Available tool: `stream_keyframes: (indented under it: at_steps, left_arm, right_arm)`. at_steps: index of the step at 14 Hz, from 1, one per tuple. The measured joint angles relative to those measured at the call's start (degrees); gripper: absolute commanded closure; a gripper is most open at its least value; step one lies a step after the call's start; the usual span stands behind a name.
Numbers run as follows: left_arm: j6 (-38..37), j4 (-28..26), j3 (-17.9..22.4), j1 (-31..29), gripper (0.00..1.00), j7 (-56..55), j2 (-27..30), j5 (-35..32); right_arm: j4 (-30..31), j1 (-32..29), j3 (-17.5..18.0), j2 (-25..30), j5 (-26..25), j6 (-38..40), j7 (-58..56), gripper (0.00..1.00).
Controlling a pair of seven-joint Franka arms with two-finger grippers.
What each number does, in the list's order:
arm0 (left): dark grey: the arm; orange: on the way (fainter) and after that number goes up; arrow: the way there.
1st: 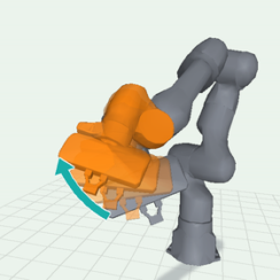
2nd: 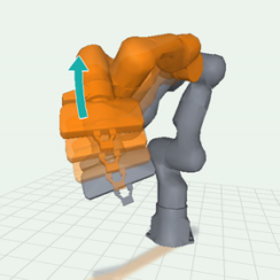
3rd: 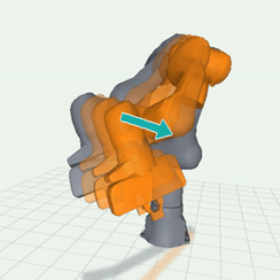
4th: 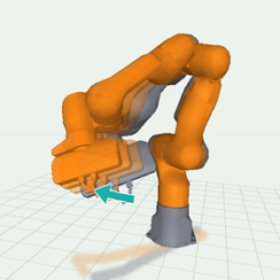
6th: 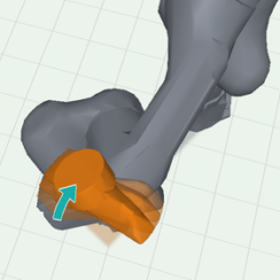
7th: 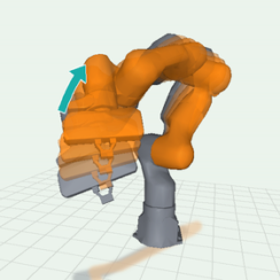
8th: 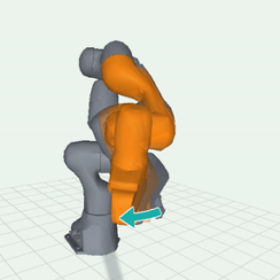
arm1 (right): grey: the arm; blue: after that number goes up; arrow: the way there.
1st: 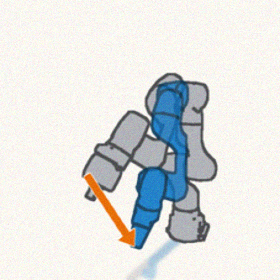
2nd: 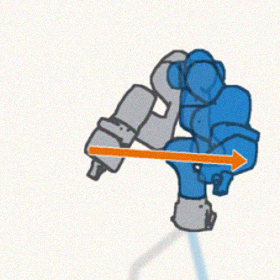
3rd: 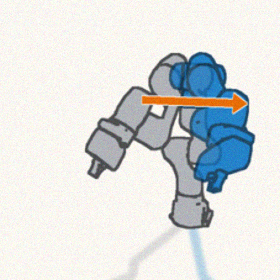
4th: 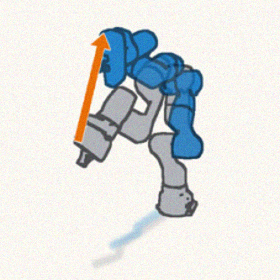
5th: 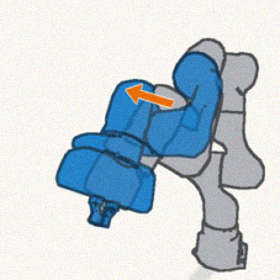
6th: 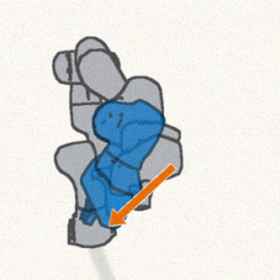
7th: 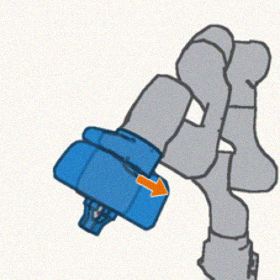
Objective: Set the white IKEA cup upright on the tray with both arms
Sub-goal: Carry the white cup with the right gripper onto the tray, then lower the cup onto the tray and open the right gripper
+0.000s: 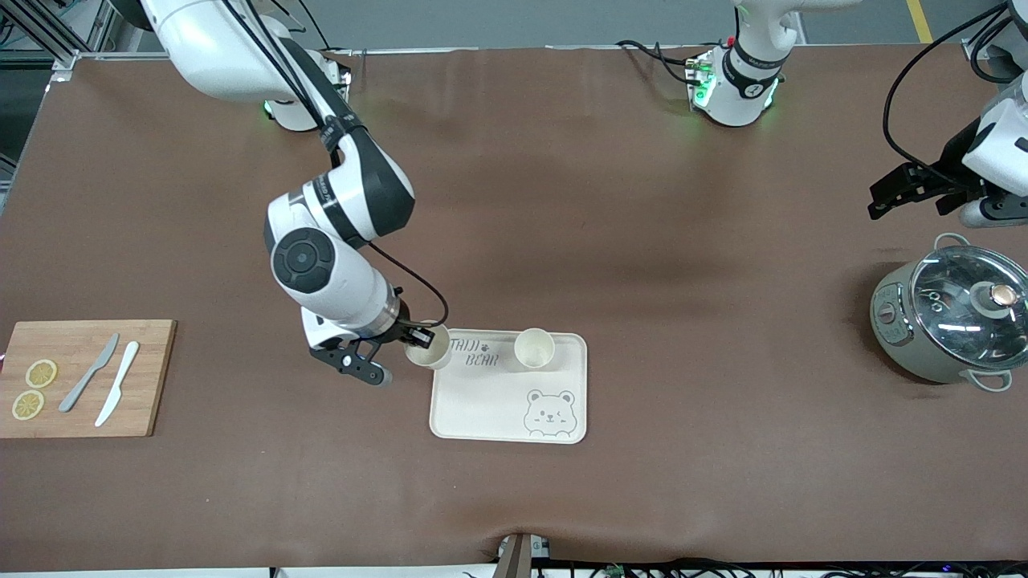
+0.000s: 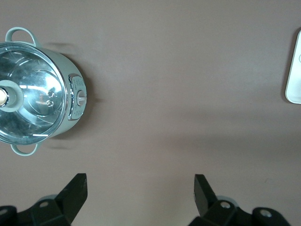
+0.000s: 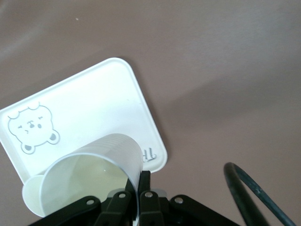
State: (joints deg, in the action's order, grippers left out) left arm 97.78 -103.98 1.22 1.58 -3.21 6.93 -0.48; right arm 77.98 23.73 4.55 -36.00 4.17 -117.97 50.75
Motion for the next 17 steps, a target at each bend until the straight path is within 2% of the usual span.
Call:
stream_keyframes:
  at_steps: [4, 13, 17]
  left_arm:
    - [-0.64, -0.04, 0.00, -0.11, 0.00, 3.33, 0.00, 0.00]
    - [-1.17, -0.07, -0.06, 0.02, 0.00, 3.62, 0.00, 0.00]
    - [-1.17, -0.07, -0.10, 0.13, 0.00, 3.62, 0.00, 0.00]
  right_arm:
    - [-0.86, 1.23, -0.08, -3.48, 0.00, -5.09, 1.55, 1.00]
    - [-0.98, 1.75, -0.54, -10.14, -0.28, -13.78, 1.70, 1.00]
    - [-1.01, 1.95, -0.59, -11.50, -0.65, -15.04, 1.70, 1.00]
